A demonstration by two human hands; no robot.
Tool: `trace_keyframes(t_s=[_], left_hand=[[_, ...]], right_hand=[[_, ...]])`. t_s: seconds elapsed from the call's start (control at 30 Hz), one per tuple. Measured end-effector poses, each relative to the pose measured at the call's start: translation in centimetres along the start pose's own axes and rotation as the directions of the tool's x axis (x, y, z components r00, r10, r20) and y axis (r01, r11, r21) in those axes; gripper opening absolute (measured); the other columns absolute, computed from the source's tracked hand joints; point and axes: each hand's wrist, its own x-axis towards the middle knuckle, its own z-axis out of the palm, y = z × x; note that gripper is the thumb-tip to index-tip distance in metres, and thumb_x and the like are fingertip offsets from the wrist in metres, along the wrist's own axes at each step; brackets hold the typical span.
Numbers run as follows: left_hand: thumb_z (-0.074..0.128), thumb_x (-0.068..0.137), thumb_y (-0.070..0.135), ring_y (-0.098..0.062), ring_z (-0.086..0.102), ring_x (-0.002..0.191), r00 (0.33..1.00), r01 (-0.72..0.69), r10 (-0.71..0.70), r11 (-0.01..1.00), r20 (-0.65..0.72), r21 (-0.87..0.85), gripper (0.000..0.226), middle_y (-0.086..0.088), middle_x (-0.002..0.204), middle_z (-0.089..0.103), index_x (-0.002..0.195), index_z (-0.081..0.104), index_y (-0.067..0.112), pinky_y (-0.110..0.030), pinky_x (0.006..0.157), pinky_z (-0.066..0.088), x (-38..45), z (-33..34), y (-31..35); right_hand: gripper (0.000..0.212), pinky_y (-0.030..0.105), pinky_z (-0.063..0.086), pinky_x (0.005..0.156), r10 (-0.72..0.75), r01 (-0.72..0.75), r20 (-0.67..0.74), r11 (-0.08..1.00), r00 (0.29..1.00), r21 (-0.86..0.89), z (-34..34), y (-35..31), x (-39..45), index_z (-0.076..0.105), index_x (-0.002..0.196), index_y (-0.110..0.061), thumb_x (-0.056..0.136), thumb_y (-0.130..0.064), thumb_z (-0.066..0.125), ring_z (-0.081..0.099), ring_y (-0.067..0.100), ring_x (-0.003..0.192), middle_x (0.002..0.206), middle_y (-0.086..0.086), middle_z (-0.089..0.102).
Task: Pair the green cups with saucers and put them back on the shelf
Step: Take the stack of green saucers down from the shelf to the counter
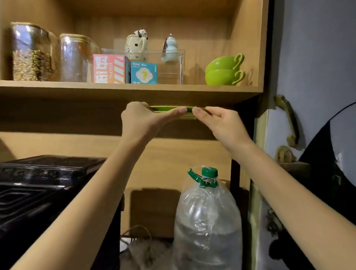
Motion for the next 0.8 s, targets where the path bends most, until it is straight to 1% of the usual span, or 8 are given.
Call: trace_keyframes(t_s=[0.13, 0.2, 0.27, 0.37, 0.43, 0.63, 0.7, 0.8], left_hand=[[0.078, 0.056, 0.049, -0.003, 0.058, 0.058, 0.999, 0.028, -0.028, 0.999, 0.022, 0.022, 0.036, 0.009, 0.058, 0.061, 0.055, 0.046, 0.034, -0.019, 0.059, 0.046, -5.9, -0.1, -2.4], [0.080, 0.055, 0.047, 0.015, 0.057, 0.056, 0.998, 0.057, -0.058, 0.998, 0.024, 0.027, 0.032, 0.021, 0.056, 0.059, 0.057, 0.050, 0.037, -0.005, 0.052, 0.041, -8.9, 0.0, -4.1], [0.080, 0.051, 0.052, 0.023, 0.053, 0.056, 0.992, 0.123, -0.124, 0.991, 0.015, 0.047, 0.037, 0.021, 0.061, 0.059, 0.060, 0.048, 0.036, -0.009, 0.057, 0.045, -12.0, 0.1, -6.2], [0.073, 0.040, 0.071, 0.004, 0.065, 0.085, 0.977, 0.209, -0.211, 0.976, 0.037, 0.054, 0.072, 0.010, 0.088, 0.073, 0.096, 0.067, 0.025, -0.030, 0.079, 0.055, -16.5, 0.4, -10.0], [0.071, 0.035, 0.076, -0.006, 0.065, 0.099, 0.965, 0.253, -0.254, 0.967, 0.063, 0.037, 0.101, 0.006, 0.104, 0.072, 0.118, 0.059, 0.019, -0.034, 0.088, 0.054, -19.4, 0.4, -11.9], [0.081, 0.040, 0.059, -0.003, 0.064, 0.103, 0.908, 0.394, -0.394, 0.919, 0.143, 0.024, 0.096, 0.006, 0.109, 0.070, 0.123, 0.054, 0.020, -0.034, 0.095, 0.051, -27.7, -0.2, -15.6], [0.082, 0.040, 0.056, 0.004, 0.063, 0.098, 0.895, 0.424, -0.421, 0.906, 0.150, 0.011, 0.091, 0.006, 0.108, 0.070, 0.120, 0.056, 0.021, -0.030, 0.095, 0.050, -30.3, -0.4, -16.3], [0.082, 0.041, 0.048, 0.025, 0.053, 0.091, 0.896, 0.425, -0.424, 0.905, 0.132, 0.019, 0.104, 0.014, 0.115, 0.060, 0.132, 0.047, 0.015, -0.005, 0.090, 0.043, -33.5, -0.7, -17.1]], right_hand=[[0.060, 0.010, 0.042, 0.076, 0.054, -0.056, 0.031, 0.996, 0.998, 0.073, 0.9, 1.6, -6.1, 0.050, 0.129, -0.015, 0.077, -0.041, 0.066, 0.051, 0.002, 0.108, 0.120, -0.006, 0.060], [0.031, 0.016, 0.050, 0.081, 0.077, -0.089, 0.088, 0.987, 0.993, 0.133, 1.3, 3.0, -9.0, 0.061, 0.105, -0.033, 0.074, -0.036, 0.068, 0.061, 0.000, 0.101, 0.101, -0.018, 0.064], [0.032, 0.022, 0.050, 0.093, 0.124, -0.146, 0.124, 0.971, 0.985, 0.190, 1.9, 4.5, -11.9, 0.062, 0.101, -0.035, 0.070, -0.034, 0.071, 0.062, -0.003, 0.099, 0.101, -0.017, 0.065], [0.045, 0.010, 0.048, 0.089, 0.187, -0.227, 0.165, 0.937, 0.968, 0.267, 2.8, 7.0, -16.1, 0.056, 0.112, -0.033, 0.071, -0.024, 0.073, 0.058, -0.009, 0.099, 0.106, -0.017, 0.063], [0.045, 0.005, 0.047, 0.083, 0.233, -0.285, 0.203, 0.916, 0.951, 0.282, 3.4, 8.3, -18.8, 0.055, 0.112, -0.031, 0.074, -0.013, 0.071, 0.058, -0.008, 0.096, 0.100, -0.018, 0.062], [0.062, 0.004, 0.045, 0.086, 0.360, -0.421, 0.240, 0.858, 0.901, 0.293, 4.5, 12.1, -26.5, 0.050, 0.119, -0.023, 0.067, 0.001, 0.074, 0.057, -0.014, 0.094, 0.107, -0.016, 0.060], [0.066, 0.003, 0.045, 0.086, 0.404, -0.472, 0.272, 0.839, 0.874, 0.272, 4.8, 13.4, -28.8, 0.050, 0.123, -0.018, 0.066, 0.002, 0.075, 0.058, -0.014, 0.094, 0.110, -0.015, 0.059], [0.055, 0.003, 0.046, 0.081, 0.469, -0.540, 0.291, 0.802, 0.834, 0.256, 5.3, 15.4, -31.6, 0.054, 0.123, -0.010, 0.072, 0.004, 0.069, 0.060, -0.018, 0.088, 0.117, -0.003, 0.060]])
